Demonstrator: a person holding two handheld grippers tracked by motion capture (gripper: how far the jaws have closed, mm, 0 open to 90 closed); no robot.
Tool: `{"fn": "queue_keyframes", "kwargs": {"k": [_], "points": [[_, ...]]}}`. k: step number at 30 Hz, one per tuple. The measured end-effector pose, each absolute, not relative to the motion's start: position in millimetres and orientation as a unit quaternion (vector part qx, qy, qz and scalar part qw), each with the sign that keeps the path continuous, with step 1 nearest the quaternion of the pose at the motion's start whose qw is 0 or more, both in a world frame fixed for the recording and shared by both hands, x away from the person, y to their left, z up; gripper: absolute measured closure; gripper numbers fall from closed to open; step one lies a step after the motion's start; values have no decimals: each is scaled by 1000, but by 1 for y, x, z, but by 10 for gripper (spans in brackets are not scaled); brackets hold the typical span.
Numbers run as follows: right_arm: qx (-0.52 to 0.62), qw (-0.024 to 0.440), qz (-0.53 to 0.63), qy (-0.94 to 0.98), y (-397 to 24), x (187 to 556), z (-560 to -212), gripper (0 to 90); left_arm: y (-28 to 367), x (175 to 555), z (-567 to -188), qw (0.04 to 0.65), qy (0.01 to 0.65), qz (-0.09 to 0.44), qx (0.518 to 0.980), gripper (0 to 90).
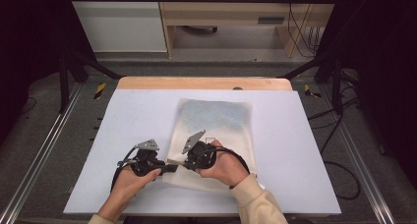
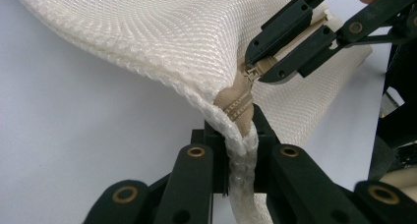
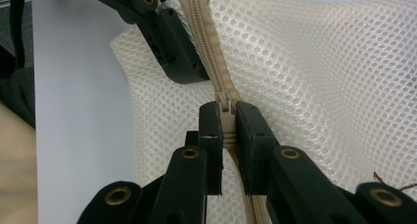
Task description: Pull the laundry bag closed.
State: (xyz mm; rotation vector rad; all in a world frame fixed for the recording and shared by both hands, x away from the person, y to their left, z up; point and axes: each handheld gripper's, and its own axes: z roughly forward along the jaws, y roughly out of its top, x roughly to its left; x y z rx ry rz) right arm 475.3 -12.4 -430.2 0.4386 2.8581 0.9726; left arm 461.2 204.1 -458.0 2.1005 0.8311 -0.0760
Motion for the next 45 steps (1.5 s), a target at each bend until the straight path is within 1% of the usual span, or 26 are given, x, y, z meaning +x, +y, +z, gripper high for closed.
{"fn": "queue_keyframes", "kwargs": {"k": [9,26,45], "points": [[147,46,322,934,-20,473,-429,822,198,457,-459,436,318,-26,841,829],[164,48,329,929,-40,469,-426,822,192,451,-460,446,322,-19,835,828],[170,56,342,923,-58,460,-421,822,182,446,-461,454,310,-18,835,826]]}}
